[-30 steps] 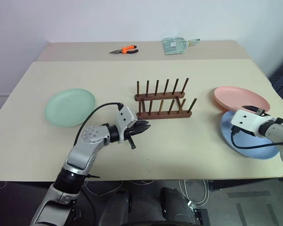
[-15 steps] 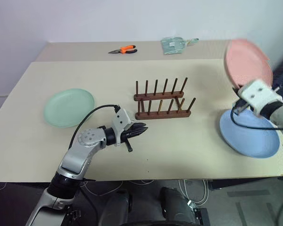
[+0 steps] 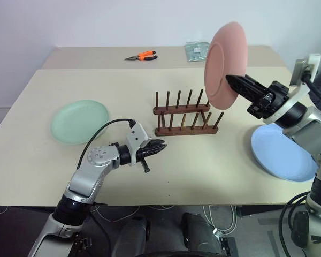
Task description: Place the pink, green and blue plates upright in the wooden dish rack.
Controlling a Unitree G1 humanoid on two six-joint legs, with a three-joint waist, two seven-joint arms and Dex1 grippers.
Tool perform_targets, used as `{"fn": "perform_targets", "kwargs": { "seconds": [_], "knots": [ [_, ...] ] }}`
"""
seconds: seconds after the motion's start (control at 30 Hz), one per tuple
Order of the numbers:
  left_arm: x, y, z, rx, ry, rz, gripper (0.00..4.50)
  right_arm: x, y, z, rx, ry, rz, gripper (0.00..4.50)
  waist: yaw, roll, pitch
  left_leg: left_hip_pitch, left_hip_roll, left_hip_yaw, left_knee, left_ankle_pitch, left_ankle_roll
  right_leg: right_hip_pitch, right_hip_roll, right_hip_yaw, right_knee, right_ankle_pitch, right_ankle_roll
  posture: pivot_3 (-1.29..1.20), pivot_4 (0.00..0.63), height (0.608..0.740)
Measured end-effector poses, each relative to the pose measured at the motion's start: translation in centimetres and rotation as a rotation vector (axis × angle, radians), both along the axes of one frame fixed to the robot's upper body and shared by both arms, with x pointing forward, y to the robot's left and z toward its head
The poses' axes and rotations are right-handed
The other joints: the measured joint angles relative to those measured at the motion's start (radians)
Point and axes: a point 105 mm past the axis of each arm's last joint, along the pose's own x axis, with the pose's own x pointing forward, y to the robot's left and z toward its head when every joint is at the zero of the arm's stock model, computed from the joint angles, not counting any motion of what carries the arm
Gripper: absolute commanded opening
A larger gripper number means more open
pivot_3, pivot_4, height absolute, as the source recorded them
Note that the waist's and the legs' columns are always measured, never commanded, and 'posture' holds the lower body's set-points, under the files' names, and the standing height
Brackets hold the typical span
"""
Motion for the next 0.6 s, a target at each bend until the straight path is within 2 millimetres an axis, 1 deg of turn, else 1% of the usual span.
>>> {"fn": "perform_targets", "kwargs": {
  "seconds": [0.1, 0.13, 0.2, 0.3, 0.33, 0.4, 0.47, 0.5, 0.57, 0.6],
  "knots": [
    [0.0, 0.1, -0.2, 0.001, 0.005, 0.009, 0.52, 1.0, -0.6, -1.2, 0.034, 0.069, -0.012, 0.03, 0.002, 0.0, 0.0, 0.0, 0.0, 0.0, 0.0, 0.0, 0.0, 0.0, 0.0, 0.0, 0.0, 0.0, 0.0, 0.0, 0.15, 0.74],
    [0.0, 0.1, -0.1, 0.001, 0.003, 0.013, 0.52, 1.5, -0.8, -1.8, 0.054, 0.098, -0.018, 0.36, 0.002, 0.0, 0.0, 0.0, 0.0, 0.0, 0.0, 0.0, 0.0, 0.0, 0.0, 0.0, 0.0, 0.0, 0.0, 0.0, 0.15, 0.74],
    [0.1, 0.2, -0.1, 0.001, 0.0, 0.017, 0.52, 2.3, -1.3, -2.8, 0.059, 0.146, -0.04, 1.17, 0.003, 0.0, 0.0, 0.0, 0.0, 0.001, 0.0, 0.0, 0.0, 0.0, 0.0, 0.0, 0.0, 0.0, 0.0, 0.0, 0.15, 0.74],
    [0.1, 0.2, 0.0, 0.001, -0.001, 0.02, 0.52, 3.2, -1.7, -3.7, 0.02, 0.171, -0.094, 2.61, 0.002, 0.0, 0.0, 0.0, 0.0, 0.001, 0.0, 0.0, 0.0, 0.0, 0.0, 0.0, 0.0, 0.0, 0.0, 0.0, 0.15, 0.74],
    [0.1, 0.2, 0.0, -0.002, 0.004, 0.024, 0.77, 3.5, -2.1, -3.4, 0.006, 0.147, -0.131, 3.1, 0.003, 0.0, 0.0, 0.0, 0.0, 0.001, 0.0, 0.0, 0.0, 0.0, 0.0, 0.0, 0.0, 0.0, 0.001, 0.0, 0.15, 0.74],
    [0.3, 0.5, 0.1, -0.02, 0.019, 0.045, 1.4, 4.1, -3.0, -2.2, -0.019, 0.071, -0.213, 3.1, 0.002, 0.0, 0.0, 0.0, 0.0, 0.001, 0.0, 0.0, 0.0, 0.0, 0.0, 0.0, 0.0, 0.001, 0.002, 0.0, 0.15, 0.74],
    [0.7, 1.0, 0.3, -0.03, 0.02, 0.077, 2.36, 4.2, -4.0, -0.8, -0.045, -0.013, -0.287, 3.1, 0.003, 0.0, 0.0, 0.0, 0.0, 0.001, 0.0, 0.0, 0.0, 0.0, 0.0, 0.0, 0.0, 0.001, 0.003, 0.0, 0.15, 0.74],
    [1.0, 1.4, 0.5, -0.034, 0.013, 0.104, 3.0, 4.0, -4.8, -0.1, -0.073, -0.049, -0.324, 3.1, 0.005, 0.0, 0.0, 0.0, -0.001, 0.001, 0.0, 0.0, 0.0, 0.0, 0.0, 0.0, 0.0, 0.001, 0.003, 0.0, 0.15, 0.74],
    [1.4, 2.0, 0.7, -0.035, 0.002, 0.142, 3.83, 3.5, -5.8, 0.5, -0.103, -0.081, -0.353, 3.1, 0.006, 0.0, 0.0, -0.001, -0.001, 0.0, 0.0, 0.0, 0.0, 0.0, 0.0, 0.0, -0.001, 0.001, 0.003, 0.0, 0.15, 0.74],
    [1.8, 2.7, 0.7, -0.036, -0.004, 0.181, 3.88, 2.7, -6.5, 1.0, -0.133, -0.102, -0.362, 3.69, 0.007, 0.0, 0.0, -0.001, -0.001, 0.0, 0.0, 0.0, 0.0, 0.0, 0.0, 0.0, -0.001, 0.001, 0.003, 0.0, 0.15, 0.74]
  ]
}}
